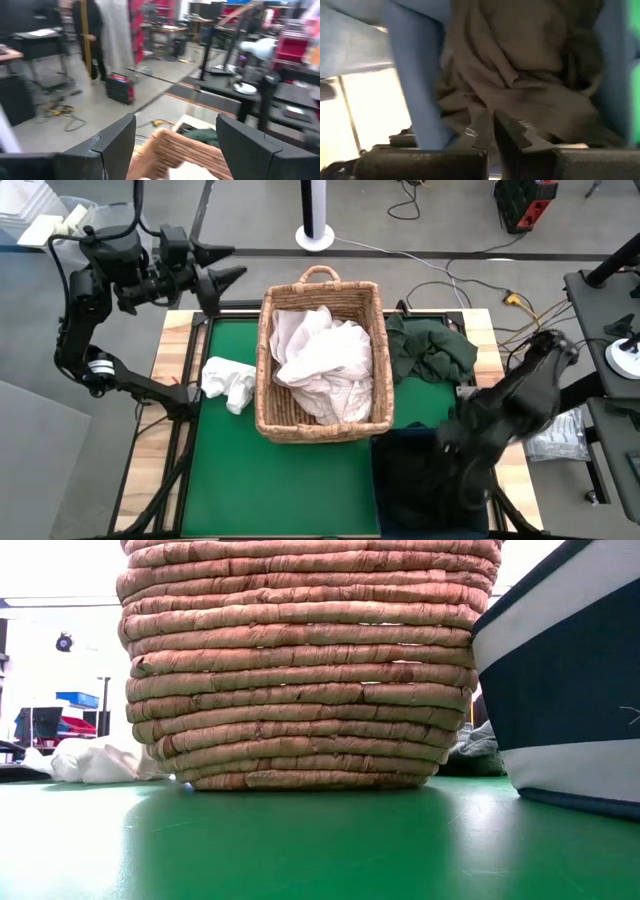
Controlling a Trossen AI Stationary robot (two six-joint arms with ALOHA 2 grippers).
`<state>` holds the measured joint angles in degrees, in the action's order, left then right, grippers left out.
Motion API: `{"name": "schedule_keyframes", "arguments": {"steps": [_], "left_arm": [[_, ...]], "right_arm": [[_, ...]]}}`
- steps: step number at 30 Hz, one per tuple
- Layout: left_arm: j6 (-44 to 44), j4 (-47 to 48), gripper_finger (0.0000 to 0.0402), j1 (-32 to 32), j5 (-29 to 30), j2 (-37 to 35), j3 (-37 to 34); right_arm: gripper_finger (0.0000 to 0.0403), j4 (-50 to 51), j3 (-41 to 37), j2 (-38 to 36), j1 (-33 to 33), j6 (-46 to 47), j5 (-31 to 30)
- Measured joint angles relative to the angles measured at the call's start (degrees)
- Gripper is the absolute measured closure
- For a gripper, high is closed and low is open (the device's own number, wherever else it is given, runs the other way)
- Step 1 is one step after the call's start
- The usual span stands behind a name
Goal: Sort clothes
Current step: Put the black sweater into the laundry organizer, then put the white pants into the basket
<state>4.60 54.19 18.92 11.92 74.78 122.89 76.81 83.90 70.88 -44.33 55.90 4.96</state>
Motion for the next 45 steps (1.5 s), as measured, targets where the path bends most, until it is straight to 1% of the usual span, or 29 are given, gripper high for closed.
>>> {"name": "schedule_keyframes", "arguments": {"steps": [1,4,7,9,10,12,15,19,22,25,32,34,37,39,45], "left_arm": [[0.02,0.58,0.0150,-0.41,-1.15,-0.11,0.00],[0.88,1.21,0.0150,-2.04,-3.91,0.02,-0.02],[1.92,1.31,0.0150,-4.50,-4.00,0.33,-0.02],[1.92,1.31,0.0150,-6.06,-4.00,0.20,-0.02],[1.94,1.31,0.0150,-6.76,-4.00,0.07,-0.02],[2.46,1.55,0.0150,-8.12,-4.00,-0.49,-0.02],[3.95,3.01,0.0150,-9.77,-3.88,-1.56,0.00],[6.39,4.75,0.0150,-10.95,-2.55,-2.57,0.00],[6.67,5.29,0.0150,-11.13,-1.95,-2.88,-0.02],[6.65,5.46,0.0150,-11.13,-1.92,-3.19,-0.02],[6.51,9.72,0.0150,-11.10,-1.79,-3.29,-0.02],[6.49,11.63,0.0150,-11.10,-1.76,-3.26,-0.04],[7.01,14.72,0.0150,-11.10,-1.73,-3.26,-0.04],[8.15,16.86,0.0150,-11.10,-1.73,-3.28,-0.04],[12.84,25.62,0.0150,-11.10,-1.75,-4.11,0.00]], "right_arm": [[0.0390,1.13,1.73,-1.10,0.66,-1.85,-2.58],[0.0390,1.26,5.93,-5.38,3.50,-8.64,-15.84],[0.0390,-2.87,9.52,-10.21,8.06,-17.37,-25.32],[0.0390,-8.27,11.25,-12.95,11.33,-24.04,-29.61],[0.0390,-11.66,11.84,-14.14,12.81,-28.14,-30.60],[0.0390,-19.01,12.17,-15.60,15.70,-37.69,-30.67],[0.0390,-26.82,12.39,-16.21,19.23,-48.66,-28.26],[0.0390,-29.85,12.48,-14.76,23.73,-53.84,-23.61],[0.0390,-30.93,12.37,-12.10,26.72,-54.55,-20.15],[0.0390,-32.96,12.37,-8.29,30.13,-56.99,-18.61],[0.0390,-37.32,12.07,1.27,39.42,-58.52,-5.54],[0.0390,-38.89,12.76,3.06,41.77,-59.94,-2.29],[0.0390,-38.79,14.55,6.16,45.51,-60.44,4.79],[0.0390,-38.39,15.80,8.07,47.78,-60.47,8.29],[0.0390,-38.14,20.42,11.04,54.42,-60.74,9.01]]}}
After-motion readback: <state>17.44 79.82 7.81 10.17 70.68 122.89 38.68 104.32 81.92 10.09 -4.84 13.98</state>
